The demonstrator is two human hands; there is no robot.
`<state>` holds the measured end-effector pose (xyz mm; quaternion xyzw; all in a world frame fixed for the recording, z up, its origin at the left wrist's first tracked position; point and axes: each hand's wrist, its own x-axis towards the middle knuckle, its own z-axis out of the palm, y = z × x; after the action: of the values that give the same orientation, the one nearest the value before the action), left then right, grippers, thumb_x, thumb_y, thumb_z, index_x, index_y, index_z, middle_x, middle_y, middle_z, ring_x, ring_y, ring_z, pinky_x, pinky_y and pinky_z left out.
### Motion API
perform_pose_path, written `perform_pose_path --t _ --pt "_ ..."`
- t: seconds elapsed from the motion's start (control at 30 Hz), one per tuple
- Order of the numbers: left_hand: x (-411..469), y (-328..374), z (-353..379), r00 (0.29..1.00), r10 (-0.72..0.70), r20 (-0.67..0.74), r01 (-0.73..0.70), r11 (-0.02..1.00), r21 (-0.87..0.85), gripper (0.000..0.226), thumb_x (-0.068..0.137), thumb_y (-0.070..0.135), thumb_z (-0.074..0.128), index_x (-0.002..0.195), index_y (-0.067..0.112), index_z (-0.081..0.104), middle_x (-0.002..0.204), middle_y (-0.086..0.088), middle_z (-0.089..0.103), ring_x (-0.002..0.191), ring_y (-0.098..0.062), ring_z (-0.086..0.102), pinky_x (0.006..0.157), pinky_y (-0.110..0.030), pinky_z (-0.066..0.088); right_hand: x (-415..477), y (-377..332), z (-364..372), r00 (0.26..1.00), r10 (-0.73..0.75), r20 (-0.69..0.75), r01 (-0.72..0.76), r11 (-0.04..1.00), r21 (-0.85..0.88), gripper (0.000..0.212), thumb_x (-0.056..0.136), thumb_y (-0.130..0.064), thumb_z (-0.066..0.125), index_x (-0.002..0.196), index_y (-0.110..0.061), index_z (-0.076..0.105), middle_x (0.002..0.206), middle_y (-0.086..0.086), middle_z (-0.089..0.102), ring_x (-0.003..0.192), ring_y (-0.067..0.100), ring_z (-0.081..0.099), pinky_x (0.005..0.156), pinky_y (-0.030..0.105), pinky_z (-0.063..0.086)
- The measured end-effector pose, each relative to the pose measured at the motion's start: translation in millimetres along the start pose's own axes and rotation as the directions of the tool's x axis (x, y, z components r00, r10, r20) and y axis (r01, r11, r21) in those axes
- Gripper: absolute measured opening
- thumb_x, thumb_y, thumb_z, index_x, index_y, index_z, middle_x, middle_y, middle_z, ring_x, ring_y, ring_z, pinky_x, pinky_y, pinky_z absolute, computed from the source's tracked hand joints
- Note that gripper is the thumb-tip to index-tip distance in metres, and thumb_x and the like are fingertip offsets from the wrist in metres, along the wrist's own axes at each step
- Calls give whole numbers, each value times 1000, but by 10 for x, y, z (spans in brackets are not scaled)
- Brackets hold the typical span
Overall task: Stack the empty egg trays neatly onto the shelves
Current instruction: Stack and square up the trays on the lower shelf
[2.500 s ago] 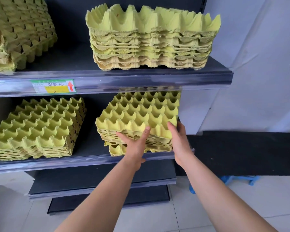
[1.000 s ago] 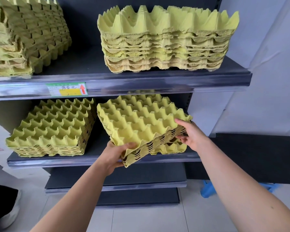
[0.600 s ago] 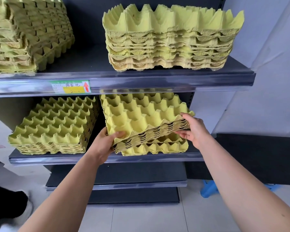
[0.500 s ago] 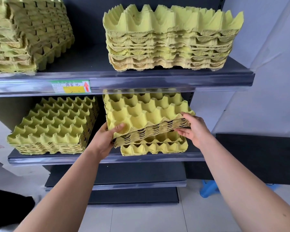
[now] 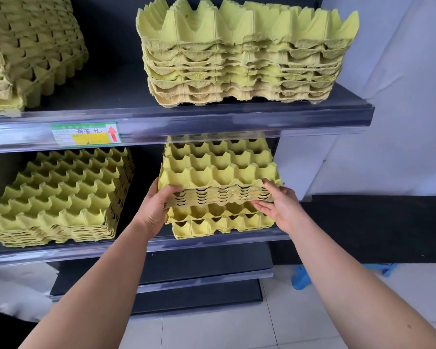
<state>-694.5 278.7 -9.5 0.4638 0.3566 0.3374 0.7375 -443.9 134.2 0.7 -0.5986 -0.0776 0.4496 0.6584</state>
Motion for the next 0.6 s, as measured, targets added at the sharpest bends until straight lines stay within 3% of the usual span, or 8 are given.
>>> perform_pose_path --t 0.1,0.2,0.33,0.4,0.5,0.6 --pt "53 -95 -52 999 -23 -29 23 1000 7 69 66 28 73 132 22 53 114 -3 68 105 -21 61 81 -32 49 27 57 44 999 -15 -44 9 992 -127 70 78 -40 74 131 -19 34 113 4 53 92 31 69 90 46 54" --pt "103 -198 -106 998 -45 -49 47 998 39 73 62 36 73 132 27 51 117 -2 68 106 -21 63 86 -36 49 73 72 69 995 -38 -91 2 930 -367 79 75 -60 69 132 -23 30 110 2 54 88 23 70 90 44 55" --pt "147 -316 -182 987 -121 -103 131 986 100 81 57 45 71 133 27 47 122 -5 64 107 -20 62 88 -35 49 91 152 39 994 -42 -102 -40 723 -689 83 82 -71 50 145 -22 24 135 3 50 113 24 57 95 36 44" --pt "157 -359 -216 981 -161 -110 175 976 133 78 63 43 69 135 26 43 124 -5 62 108 -20 61 86 -34 49 89 171 59 994 -25 -103 -59 682 -729 77 87 -69 42 147 -25 22 142 5 46 119 25 49 93 37 38" --pt "174 -367 -219 973 -194 -122 211 967 144 69 75 40 65 137 25 38 121 -4 60 106 -20 59 82 -34 48 101 136 96 994 6 -113 -81 738 -670 76 91 -65 40 150 -25 17 148 6 38 129 28 42 95 38 34" --pt "193 -345 -220 969 -212 -129 232 959 164 64 79 41 65 136 30 38 117 -2 60 107 -22 58 99 -48 46 187 132 84 990 34 -134 -110 778 -619 74 89 -67 41 149 -28 21 148 6 38 130 31 41 103 42 32"
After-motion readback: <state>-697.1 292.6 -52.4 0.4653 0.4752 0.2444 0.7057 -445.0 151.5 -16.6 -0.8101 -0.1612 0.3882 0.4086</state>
